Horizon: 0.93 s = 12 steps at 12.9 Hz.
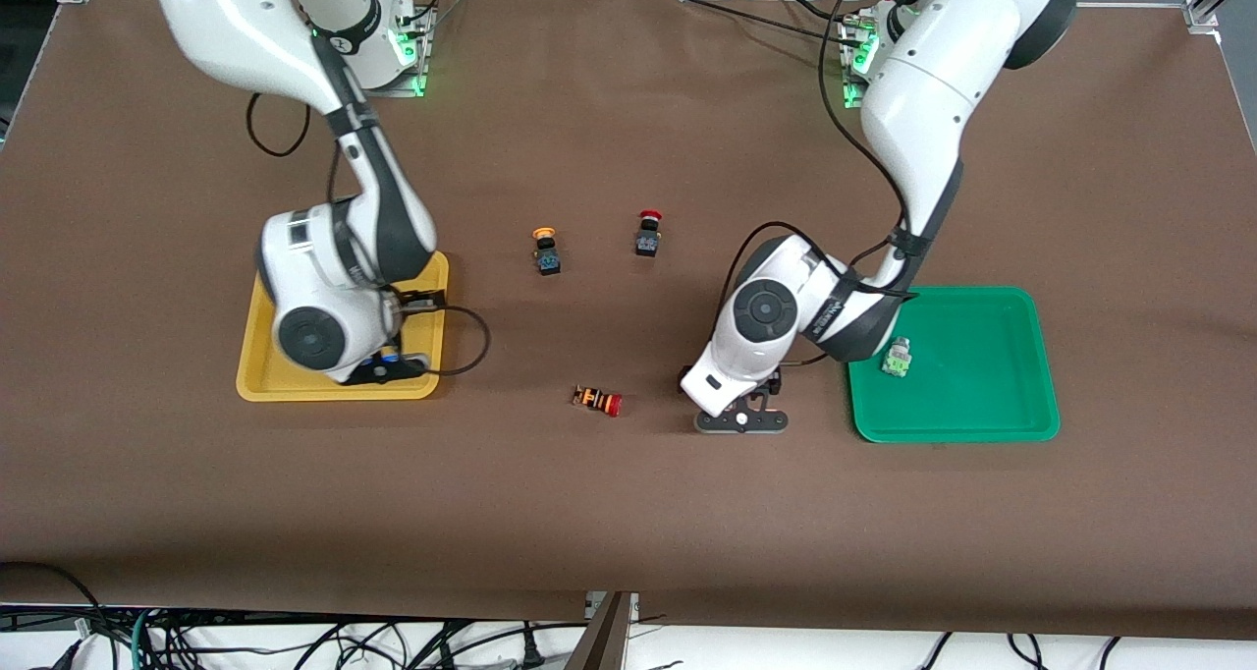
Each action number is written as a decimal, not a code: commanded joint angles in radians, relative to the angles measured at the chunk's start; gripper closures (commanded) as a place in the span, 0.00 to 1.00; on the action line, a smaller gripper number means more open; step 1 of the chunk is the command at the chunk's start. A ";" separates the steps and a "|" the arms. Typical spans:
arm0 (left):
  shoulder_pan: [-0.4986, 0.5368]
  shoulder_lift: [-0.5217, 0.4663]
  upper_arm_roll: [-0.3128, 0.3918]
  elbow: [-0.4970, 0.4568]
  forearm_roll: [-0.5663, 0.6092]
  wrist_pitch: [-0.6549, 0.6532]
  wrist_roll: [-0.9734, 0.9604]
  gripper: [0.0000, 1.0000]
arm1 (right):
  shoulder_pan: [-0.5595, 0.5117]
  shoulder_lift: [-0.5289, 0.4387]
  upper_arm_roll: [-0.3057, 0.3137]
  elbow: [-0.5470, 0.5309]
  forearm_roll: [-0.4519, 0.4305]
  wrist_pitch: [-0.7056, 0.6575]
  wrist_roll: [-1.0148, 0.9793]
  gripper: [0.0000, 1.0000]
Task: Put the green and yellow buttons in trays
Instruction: 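Grasp the second blue button with the right gripper while the left grasps green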
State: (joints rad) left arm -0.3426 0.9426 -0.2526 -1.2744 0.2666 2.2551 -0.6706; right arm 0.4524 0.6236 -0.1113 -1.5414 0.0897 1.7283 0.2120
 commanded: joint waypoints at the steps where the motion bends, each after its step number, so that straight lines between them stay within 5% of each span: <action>1: -0.010 0.028 0.015 0.035 0.008 0.028 -0.014 0.54 | 0.034 -0.015 0.060 -0.019 0.027 0.040 0.154 0.00; 4: -0.003 0.025 0.015 0.021 0.008 0.028 -0.007 0.83 | 0.034 -0.047 0.136 -0.109 0.038 0.161 0.262 0.00; 8: 0.046 -0.080 0.015 0.030 0.010 -0.173 0.057 0.86 | 0.066 -0.044 0.203 -0.175 0.028 0.269 0.316 0.00; 12: 0.152 -0.191 0.015 0.021 0.010 -0.435 0.389 0.87 | 0.126 -0.036 0.202 -0.198 -0.011 0.313 0.311 0.00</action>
State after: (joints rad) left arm -0.2423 0.8144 -0.2337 -1.2213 0.2699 1.9054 -0.4302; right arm 0.5566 0.6174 0.0930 -1.6973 0.1056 2.0155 0.5143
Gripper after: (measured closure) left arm 0.586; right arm 0.000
